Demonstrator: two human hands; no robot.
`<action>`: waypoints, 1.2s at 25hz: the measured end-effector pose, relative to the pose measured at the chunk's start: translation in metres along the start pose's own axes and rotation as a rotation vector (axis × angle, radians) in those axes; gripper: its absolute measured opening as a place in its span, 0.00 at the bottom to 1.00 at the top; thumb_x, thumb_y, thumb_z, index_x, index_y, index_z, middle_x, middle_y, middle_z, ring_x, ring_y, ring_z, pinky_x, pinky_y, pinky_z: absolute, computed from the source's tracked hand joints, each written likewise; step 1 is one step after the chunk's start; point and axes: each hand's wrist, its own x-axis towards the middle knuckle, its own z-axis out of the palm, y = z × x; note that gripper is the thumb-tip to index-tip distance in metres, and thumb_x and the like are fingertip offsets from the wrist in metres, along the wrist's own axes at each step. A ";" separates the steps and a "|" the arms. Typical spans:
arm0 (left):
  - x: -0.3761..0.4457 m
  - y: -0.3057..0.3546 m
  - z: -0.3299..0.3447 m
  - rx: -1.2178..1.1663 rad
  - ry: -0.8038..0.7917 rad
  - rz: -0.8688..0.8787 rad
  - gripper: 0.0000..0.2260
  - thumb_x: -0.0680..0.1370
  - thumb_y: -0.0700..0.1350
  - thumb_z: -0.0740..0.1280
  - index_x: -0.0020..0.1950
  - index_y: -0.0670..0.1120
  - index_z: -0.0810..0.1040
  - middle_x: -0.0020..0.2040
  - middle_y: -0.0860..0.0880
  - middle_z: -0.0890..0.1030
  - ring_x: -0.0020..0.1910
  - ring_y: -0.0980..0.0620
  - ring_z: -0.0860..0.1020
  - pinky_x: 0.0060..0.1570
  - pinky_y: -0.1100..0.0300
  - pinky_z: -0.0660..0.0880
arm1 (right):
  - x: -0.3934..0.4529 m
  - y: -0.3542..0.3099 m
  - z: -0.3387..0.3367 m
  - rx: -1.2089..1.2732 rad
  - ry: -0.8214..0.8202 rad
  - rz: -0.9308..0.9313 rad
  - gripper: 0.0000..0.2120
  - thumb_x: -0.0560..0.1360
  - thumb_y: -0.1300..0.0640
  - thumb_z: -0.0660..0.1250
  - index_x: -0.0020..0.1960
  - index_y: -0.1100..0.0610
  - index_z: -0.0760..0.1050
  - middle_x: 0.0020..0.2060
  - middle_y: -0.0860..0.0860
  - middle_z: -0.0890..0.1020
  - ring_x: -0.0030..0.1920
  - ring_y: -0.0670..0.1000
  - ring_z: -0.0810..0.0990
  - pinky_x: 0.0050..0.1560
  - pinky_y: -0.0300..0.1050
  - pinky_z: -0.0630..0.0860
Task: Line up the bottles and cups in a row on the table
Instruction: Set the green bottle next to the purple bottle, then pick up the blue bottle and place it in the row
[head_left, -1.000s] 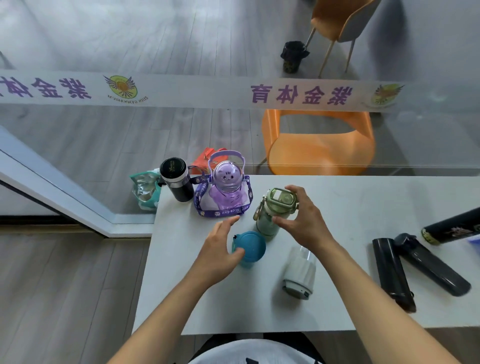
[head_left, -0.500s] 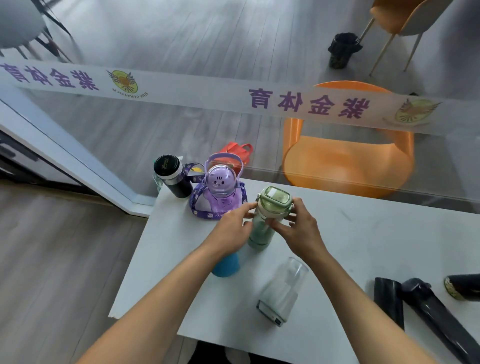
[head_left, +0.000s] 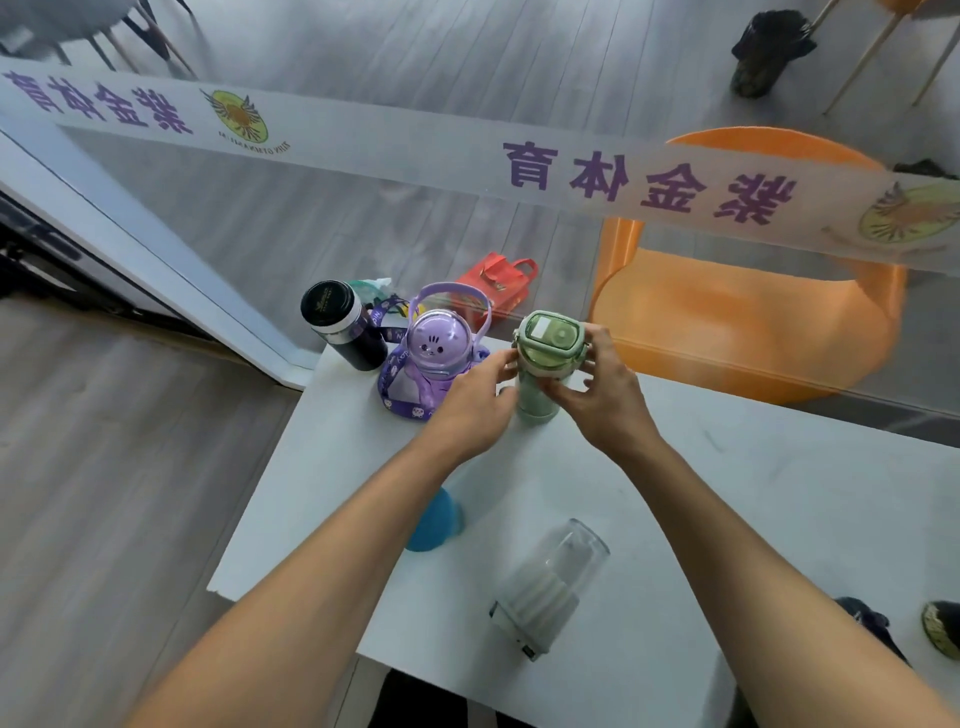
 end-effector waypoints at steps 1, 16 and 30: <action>0.001 -0.001 0.001 -0.004 0.006 -0.006 0.23 0.76 0.35 0.59 0.71 0.48 0.72 0.65 0.49 0.80 0.66 0.56 0.75 0.69 0.57 0.69 | 0.003 0.001 0.000 -0.001 -0.006 -0.004 0.28 0.69 0.52 0.78 0.63 0.41 0.68 0.56 0.42 0.82 0.57 0.47 0.80 0.58 0.54 0.79; -0.007 -0.004 0.004 -0.038 -0.025 -0.045 0.25 0.78 0.38 0.59 0.75 0.52 0.66 0.69 0.50 0.76 0.69 0.52 0.73 0.69 0.56 0.68 | 0.015 0.003 -0.009 -0.030 -0.139 0.009 0.33 0.71 0.57 0.77 0.70 0.46 0.66 0.59 0.42 0.77 0.62 0.47 0.77 0.65 0.52 0.77; -0.129 -0.129 -0.028 -0.002 0.152 -0.196 0.21 0.80 0.37 0.59 0.72 0.51 0.68 0.66 0.50 0.75 0.62 0.50 0.75 0.62 0.56 0.72 | -0.116 -0.007 0.088 -0.169 -0.300 0.129 0.28 0.73 0.55 0.74 0.70 0.49 0.70 0.64 0.49 0.78 0.62 0.47 0.77 0.62 0.41 0.73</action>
